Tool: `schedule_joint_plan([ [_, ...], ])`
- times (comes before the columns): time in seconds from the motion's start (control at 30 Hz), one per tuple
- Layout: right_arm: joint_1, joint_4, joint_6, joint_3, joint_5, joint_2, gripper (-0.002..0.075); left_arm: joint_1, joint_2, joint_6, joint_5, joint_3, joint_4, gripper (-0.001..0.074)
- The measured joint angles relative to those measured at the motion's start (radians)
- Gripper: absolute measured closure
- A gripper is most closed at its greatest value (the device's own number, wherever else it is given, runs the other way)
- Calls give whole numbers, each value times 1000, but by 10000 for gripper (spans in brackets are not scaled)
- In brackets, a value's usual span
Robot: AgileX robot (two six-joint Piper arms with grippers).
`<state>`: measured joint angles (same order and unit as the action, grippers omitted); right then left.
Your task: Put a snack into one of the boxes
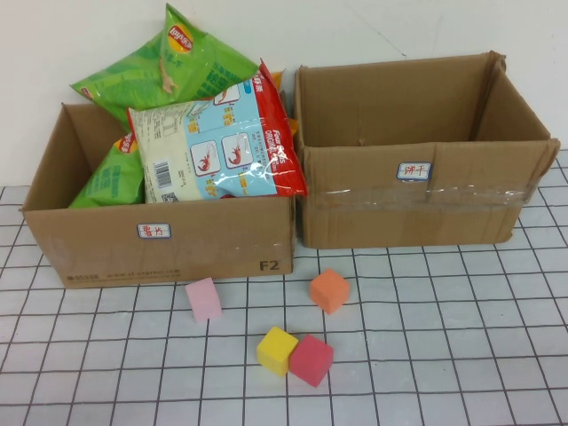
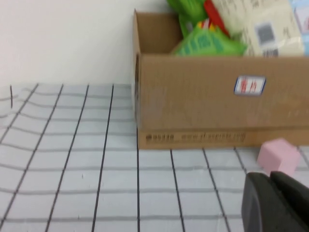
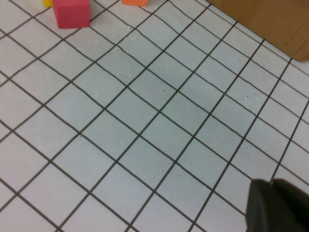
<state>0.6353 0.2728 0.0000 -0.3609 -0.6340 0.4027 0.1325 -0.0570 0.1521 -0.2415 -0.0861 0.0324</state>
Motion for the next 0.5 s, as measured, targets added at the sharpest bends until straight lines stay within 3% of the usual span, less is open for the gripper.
schedule_joint_plan([
  [0.17, 0, 0, 0, 0, 0, 0, 727, -4, 32, -35, 32, 104, -18, 736],
  [0.5, 0, -2, 0, 0, -1, 0, 727, -4, 67, -47, -75, 112, -32, 736],
])
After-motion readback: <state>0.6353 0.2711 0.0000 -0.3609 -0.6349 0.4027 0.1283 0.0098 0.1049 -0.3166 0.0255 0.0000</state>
